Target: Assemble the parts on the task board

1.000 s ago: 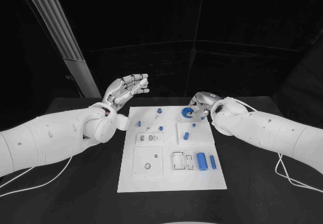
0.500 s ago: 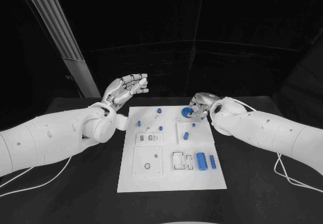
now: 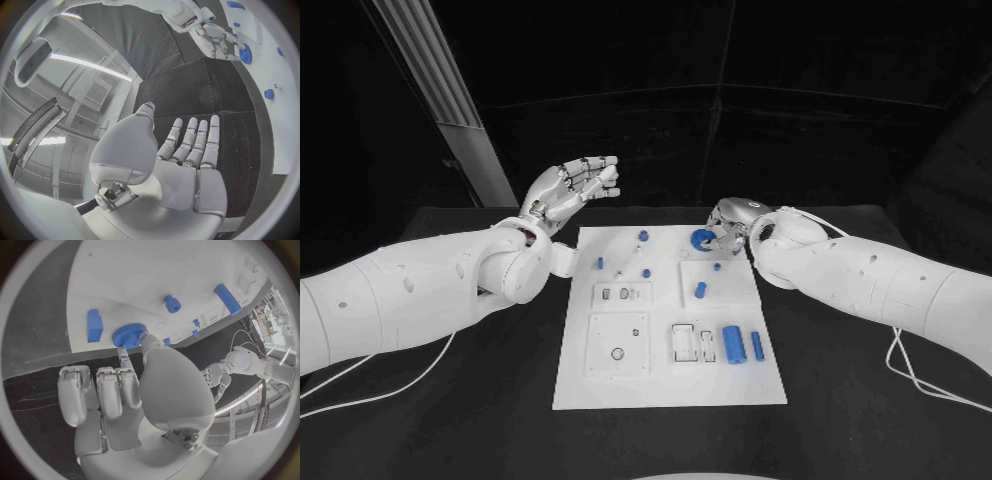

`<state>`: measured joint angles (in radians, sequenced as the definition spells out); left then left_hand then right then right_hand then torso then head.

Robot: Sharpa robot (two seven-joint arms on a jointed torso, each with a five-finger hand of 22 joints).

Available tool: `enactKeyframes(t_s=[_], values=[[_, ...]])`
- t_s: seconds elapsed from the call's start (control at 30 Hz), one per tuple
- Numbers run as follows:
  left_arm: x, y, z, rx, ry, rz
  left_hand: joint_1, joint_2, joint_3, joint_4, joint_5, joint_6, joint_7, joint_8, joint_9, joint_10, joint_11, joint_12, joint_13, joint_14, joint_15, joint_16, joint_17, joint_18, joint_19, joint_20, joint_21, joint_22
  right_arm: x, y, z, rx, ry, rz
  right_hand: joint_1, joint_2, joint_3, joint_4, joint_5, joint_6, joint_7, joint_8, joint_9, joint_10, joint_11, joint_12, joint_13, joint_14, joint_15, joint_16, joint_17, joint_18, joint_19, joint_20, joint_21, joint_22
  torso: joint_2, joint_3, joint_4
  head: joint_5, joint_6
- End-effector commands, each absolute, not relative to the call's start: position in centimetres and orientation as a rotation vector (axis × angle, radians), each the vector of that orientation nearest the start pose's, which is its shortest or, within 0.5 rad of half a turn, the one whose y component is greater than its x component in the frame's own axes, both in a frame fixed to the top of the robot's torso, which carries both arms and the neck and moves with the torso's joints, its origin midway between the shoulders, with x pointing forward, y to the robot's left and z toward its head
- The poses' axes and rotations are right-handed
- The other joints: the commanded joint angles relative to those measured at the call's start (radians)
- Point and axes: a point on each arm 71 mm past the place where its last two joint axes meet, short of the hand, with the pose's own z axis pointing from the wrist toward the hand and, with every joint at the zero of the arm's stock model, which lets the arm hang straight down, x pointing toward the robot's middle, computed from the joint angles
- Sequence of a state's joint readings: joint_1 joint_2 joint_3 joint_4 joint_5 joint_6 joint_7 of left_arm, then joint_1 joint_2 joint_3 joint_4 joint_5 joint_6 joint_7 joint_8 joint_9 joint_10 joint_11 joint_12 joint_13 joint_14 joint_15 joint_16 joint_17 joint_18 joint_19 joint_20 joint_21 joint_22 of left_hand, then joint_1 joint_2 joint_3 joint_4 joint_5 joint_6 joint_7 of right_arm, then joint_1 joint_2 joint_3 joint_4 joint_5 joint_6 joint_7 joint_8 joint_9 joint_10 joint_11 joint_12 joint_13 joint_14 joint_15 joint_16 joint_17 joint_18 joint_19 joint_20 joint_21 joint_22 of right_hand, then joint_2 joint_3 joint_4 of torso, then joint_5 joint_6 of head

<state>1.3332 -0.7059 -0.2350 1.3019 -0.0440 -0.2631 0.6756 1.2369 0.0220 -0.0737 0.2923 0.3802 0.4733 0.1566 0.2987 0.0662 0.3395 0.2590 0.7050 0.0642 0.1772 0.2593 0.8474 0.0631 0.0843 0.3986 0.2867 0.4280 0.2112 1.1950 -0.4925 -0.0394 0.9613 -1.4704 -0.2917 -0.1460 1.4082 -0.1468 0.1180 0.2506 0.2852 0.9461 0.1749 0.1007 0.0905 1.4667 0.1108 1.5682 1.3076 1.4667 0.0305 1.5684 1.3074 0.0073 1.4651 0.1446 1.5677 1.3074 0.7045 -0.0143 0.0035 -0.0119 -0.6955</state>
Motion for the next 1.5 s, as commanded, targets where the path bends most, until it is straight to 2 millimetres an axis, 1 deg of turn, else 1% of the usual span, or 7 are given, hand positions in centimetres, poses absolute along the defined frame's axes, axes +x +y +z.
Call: enactKeyframes(t_s=[0.03,0.37,0.57,0.8,0.93,1.33,1.5], values=[[52.1,20.6,-15.5,-0.641,1.097,-1.694,-0.001,0.01,-0.003,0.0,0.001,-0.007,0.136,0.006,-0.001,-0.006,0.002,-0.004,0.0,-0.005,0.0,-0.005,0.001,0.006,-0.007,0.003,-0.003,-0.001,57.6,-18.8,-22.0,-0.058,1.714,0.37,0.001,0.012,0.006,0.001,-0.004,-0.009,0.001,-0.005,0.0,0.104,-0.001,0.003,0.263,0.104,0.004,0.002,0.263,-0.007,0.106,0.0,0.003,0.263,0.0,0.0002,0.0008,0.0,0.001],[52.1,20.6,-15.5,-0.641,1.097,-1.692,-0.001,0.01,-0.003,0.0,0.001,-0.007,0.136,0.006,-0.001,-0.006,0.002,-0.004,0.0,-0.005,0.0,-0.005,0.001,0.006,-0.007,0.003,-0.003,-0.001,57.7,-18.7,-22.2,-0.062,1.732,0.356,-0.005,0.033,0.011,-0.006,-0.007,0.017,0.0,0.008,0.005,0.104,-0.001,0.003,0.263,0.104,0.006,0.002,0.263,-0.007,0.106,0.002,0.003,0.263,-0.001,0.0004,0.0006,0.001,0.002],[52.1,20.6,-15.5,-0.641,1.097,-1.692,-0.001,0.01,-0.003,0.0,0.001,-0.007,0.136,0.006,-0.001,-0.006,0.002,-0.004,0.0,-0.005,0.0,-0.005,0.001,0.006,-0.007,0.003,-0.003,-0.001,57.6,-18.6,-22.2,-0.064,1.744,0.352,-0.011,0.052,0.019,-0.014,-0.004,0.048,-0.008,0.017,0.01,0.104,-0.007,0.003,0.263,0.104,0.003,0.002,0.263,-0.007,0.106,0.0,0.003,0.263,0.0,0.0007,0.0006,0.003,0.004],[52.1,20.6,-15.5,-0.641,1.097,-1.69,-0.001,0.01,-0.003,0.0,0.001,-0.007,0.136,0.006,-0.001,-0.006,0.002,-0.004,0.0,-0.005,0.0,-0.005,0.001,0.006,-0.007,0.003,-0.003,-0.001,57.6,-18.6,-22.2,-0.066,1.735,0.359,0.004,0.075,0.043,-0.039,0.027,0.081,-0.017,0.022,0.013,0.104,-0.016,0.003,0.263,0.104,-0.002,0.002,0.263,-0.007,0.106,-0.005,0.003,0.263,0.0,0.001,0.0006,0.005,0.005],[52.1,20.6,-15.5,-0.641,1.097,-1.689,-0.001,0.01,-0.003,0.0,0.001,-0.007,0.136,0.006,-0.001,-0.006,0.002,-0.004,0.0,-0.005,0.0,-0.005,0.001,0.006,-0.007,0.003,-0.003,-0.001,57.5,-18.5,-21.9,-0.068,1.706,0.376,0.012,0.082,0.056,-0.053,0.037,0.096,-0.022,0.024,0.015,0.104,-0.021,0.003,0.263,0.104,-0.004,0.002,0.263,-0.007,0.106,-0.007,0.003,0.263,0.0,0.0006,0.0001,0.006,0.005],[52.1,20.9,-15.5,-0.643,1.095,-1.684,0.0,0.011,-0.004,0.0,0.001,-0.008,0.136,0.008,-0.001,-0.006,0.002,-0.004,0.0,-0.005,0.0,-0.004,0.001,0.005,-0.008,0.003,-0.003,-0.001,57.0,-18.8,-20.6,-0.006,1.554,0.494,0.022,0.081,0.068,-0.073,0.04,0.11,-0.026,0.023,0.016,0.104,-0.026,0.003,0.263,0.104,-0.006,0.002,0.263,-0.007,0.106,-0.009,0.003,0.263,0.0,0.0012,0.0001,0.013,0.006],[52.1,21.0,-15.5,-0.644,1.095,-1.68,0.0,0.011,-0.005,0.0,0.001,-0.007,0.136,0.009,-0.001,-0.006,0.002,-0.004,0.0,-0.005,0.0,-0.004,0.001,0.005,-0.008,0.003,-0.003,-0.001,56.6,-19.0,-20.2,0.02,1.522,0.527,0.022,0.077,0.067,-0.076,0.038,0.112,-0.026,0.023,0.016,0.104,-0.026,0.003,0.263,0.104,-0.006,0.002,0.263,-0.007,0.106,-0.009,0.003,0.263,-0.001,0.0002,-0.0016,0.014,0.006]])
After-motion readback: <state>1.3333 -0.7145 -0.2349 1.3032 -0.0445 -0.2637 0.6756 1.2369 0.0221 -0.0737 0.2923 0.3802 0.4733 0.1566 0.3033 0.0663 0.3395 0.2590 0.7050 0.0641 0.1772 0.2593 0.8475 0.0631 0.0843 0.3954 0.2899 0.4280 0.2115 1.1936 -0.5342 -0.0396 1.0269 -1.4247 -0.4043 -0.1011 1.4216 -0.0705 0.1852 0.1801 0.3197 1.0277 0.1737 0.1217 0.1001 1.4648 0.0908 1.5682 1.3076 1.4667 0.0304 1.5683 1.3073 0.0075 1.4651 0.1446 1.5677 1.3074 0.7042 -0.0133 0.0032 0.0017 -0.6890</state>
